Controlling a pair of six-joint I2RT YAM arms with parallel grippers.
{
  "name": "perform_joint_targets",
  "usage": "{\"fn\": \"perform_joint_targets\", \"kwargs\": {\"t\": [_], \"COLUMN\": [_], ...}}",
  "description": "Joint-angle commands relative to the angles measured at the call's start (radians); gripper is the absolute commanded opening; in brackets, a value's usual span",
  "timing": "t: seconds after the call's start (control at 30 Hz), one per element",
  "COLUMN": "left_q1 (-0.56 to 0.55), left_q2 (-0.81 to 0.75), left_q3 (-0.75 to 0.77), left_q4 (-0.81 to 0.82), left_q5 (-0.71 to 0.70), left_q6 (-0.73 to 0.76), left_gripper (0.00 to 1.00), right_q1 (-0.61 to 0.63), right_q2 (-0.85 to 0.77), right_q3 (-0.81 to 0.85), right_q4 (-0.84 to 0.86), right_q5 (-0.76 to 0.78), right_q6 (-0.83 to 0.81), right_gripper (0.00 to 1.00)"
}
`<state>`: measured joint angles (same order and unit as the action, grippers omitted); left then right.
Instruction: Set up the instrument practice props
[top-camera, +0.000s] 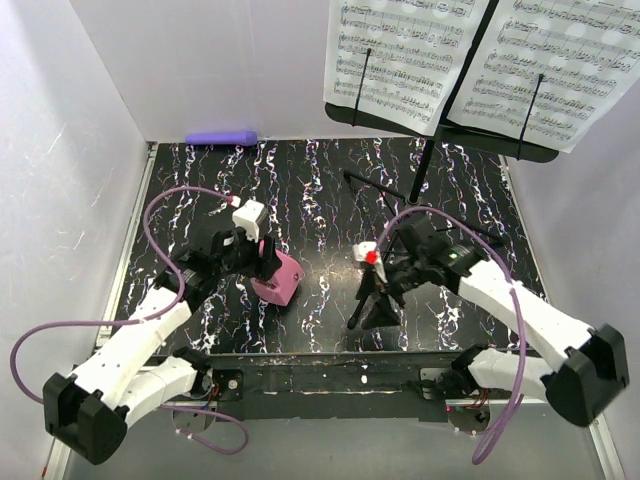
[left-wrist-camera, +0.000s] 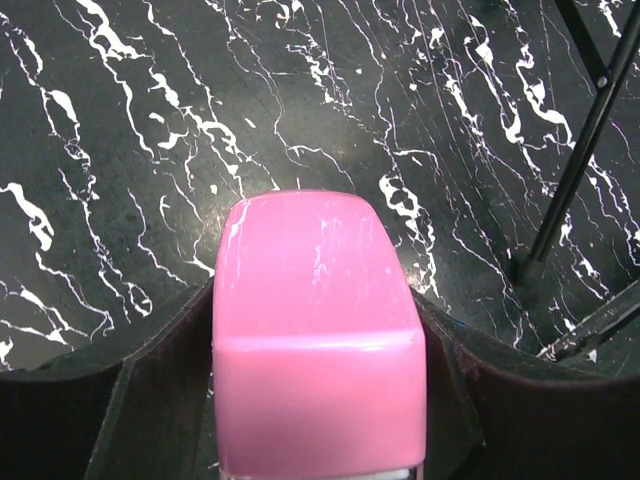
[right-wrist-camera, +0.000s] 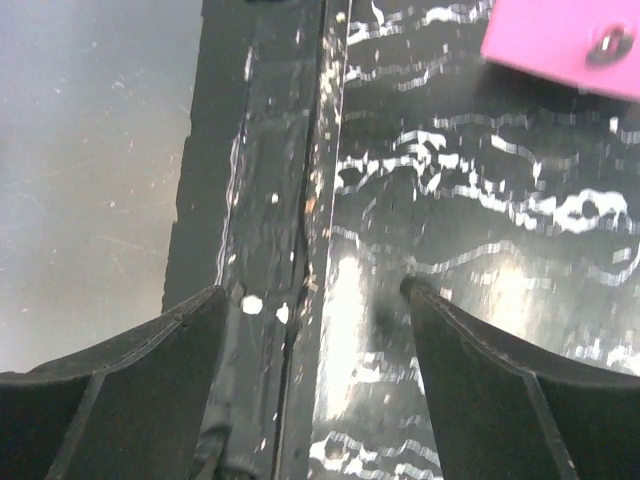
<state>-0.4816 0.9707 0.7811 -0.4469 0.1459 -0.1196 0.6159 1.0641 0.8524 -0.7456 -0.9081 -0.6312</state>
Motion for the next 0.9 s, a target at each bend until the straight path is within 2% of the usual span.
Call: {"fn": "perform_joint_targets", "kwargs": {"t": [0.0, 0.13, 0.3, 0.43, 0.57, 0.77, 0.87], "left_q1": [0.003, 0.001, 0.001, 0.000, 0.000, -0.023, -0.054], "left_q2": [-0.124, -0.193, -0.279, -0.308, -0.287, -0.241, -0.208], "left_q3": [0.015, 0.038, 0.037, 0.049, 0.125, 0.210, 0.256], "left_q4": [0.034, -0.045, -0.099, -0.127, -0.168, -0.207, -0.254], "left_q5": [-0.015, -0.071, -0.170, -0.201, -0.218, -0.238, -0.294], "left_q6": [-0.012, 0.020, 0.049, 0.057, 0.055, 0.032, 0.032], "left_gripper": [0.00, 0.00, 0.00, 0.00, 0.00, 0.00, 0.00], "right_q1": [0.134, 0.179, 0.183, 0.186, 0.197, 0.228, 0.242], "right_q2": [0.141, 0.296, 0.370, 0.436, 0.503, 0.625, 0.669], "right_q3": [0.117, 0.217, 0.255, 0.263, 0.278, 0.316, 0.327], "right_q4": [0.218, 0.230, 0.389, 0.590, 0.776, 0.969, 1.060], "right_q5": [0.031, -0.023, -0.034, -0.006, 0.074, 0.084, 0.080], "right_q6": [0.129, 0.133, 0.212, 0.413, 0.609, 0.901, 1.039], "right_gripper": [0.81, 0.78, 0.79, 0.78, 0.77, 0.76, 0.76]}}
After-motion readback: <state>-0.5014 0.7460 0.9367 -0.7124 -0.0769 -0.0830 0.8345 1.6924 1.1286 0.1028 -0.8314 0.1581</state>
